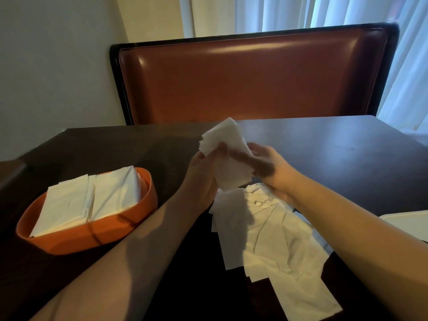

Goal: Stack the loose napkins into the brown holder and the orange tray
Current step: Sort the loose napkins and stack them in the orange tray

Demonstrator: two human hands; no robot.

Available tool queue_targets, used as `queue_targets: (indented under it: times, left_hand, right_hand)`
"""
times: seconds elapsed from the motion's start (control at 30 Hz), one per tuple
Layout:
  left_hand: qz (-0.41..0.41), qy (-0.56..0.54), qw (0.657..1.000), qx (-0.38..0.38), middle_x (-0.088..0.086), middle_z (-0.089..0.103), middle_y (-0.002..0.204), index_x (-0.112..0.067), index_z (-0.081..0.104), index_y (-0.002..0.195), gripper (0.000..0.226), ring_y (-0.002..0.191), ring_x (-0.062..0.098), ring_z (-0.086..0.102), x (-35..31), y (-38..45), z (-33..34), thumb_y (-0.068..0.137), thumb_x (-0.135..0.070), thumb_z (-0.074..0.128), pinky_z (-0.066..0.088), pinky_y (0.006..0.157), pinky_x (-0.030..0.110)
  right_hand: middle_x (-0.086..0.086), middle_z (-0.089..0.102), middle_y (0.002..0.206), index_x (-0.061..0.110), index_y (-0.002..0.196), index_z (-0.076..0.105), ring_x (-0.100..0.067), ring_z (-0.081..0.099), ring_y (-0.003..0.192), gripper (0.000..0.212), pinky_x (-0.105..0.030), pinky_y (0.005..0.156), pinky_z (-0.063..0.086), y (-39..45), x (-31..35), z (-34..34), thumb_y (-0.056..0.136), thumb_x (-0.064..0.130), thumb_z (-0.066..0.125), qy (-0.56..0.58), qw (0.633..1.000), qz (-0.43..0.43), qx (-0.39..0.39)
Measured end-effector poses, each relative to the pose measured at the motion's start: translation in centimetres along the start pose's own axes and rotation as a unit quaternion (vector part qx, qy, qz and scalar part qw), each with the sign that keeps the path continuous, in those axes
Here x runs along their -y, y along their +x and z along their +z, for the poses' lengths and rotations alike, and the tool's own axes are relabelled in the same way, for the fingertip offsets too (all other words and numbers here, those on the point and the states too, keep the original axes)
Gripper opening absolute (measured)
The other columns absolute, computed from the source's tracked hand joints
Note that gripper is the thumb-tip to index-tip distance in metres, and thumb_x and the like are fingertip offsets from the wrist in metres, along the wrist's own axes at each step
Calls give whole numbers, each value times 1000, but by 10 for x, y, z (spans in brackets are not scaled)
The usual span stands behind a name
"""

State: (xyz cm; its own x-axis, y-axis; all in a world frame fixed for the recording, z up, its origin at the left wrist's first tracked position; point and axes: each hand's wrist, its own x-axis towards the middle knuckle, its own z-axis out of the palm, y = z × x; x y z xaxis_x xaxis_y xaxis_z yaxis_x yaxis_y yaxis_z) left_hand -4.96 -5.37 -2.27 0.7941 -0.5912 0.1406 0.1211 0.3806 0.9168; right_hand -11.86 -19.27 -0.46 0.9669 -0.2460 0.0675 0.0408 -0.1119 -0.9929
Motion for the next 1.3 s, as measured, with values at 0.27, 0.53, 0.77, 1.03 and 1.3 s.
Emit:
queue_targets:
  times: [0.27,0.53,0.77,1.03,1.3]
  left_hand:
    - [35,28,998,-54,23,59,127,-6,55,130,38,120,38,58,-8,1,-7,92,-5,60,51,100,51]
    - [4,313,942,-120,0,59,100,-13,58,116,40,92,17,58,0,4,-11,80,5,63,56,86,41]
    - [65,309,937,-148,6,63,97,-6,65,107,25,90,20,60,-2,4,-11,86,6,55,54,85,42]
    - [8,322,940,-113,6,57,106,-8,56,114,26,108,29,57,2,7,-11,90,2,49,50,95,43]
    - [-5,223,971,-90,13,62,111,-5,50,123,37,101,22,61,0,4,-5,90,10,44,54,87,31]
  right_hand:
    - [8,64,85,17,98,65,3,59,71,15,-10,57,46,10,5,-15,86,18,74,-192,963,-152,-114]
    - [2,71,100,18,114,64,-17,68,93,45,-30,80,59,18,-24,-29,74,14,85,-227,974,-15,8]
    - [0,65,101,12,112,65,-15,61,89,35,-14,68,46,20,-19,-26,81,15,80,-245,969,-39,-10]
    - [6,64,81,35,67,64,-24,61,90,22,-49,85,56,16,-27,-24,63,42,84,-364,931,-25,-5]
    - [14,57,93,42,82,54,-22,48,110,31,-45,103,40,15,-24,-24,65,51,78,-405,913,-20,29]
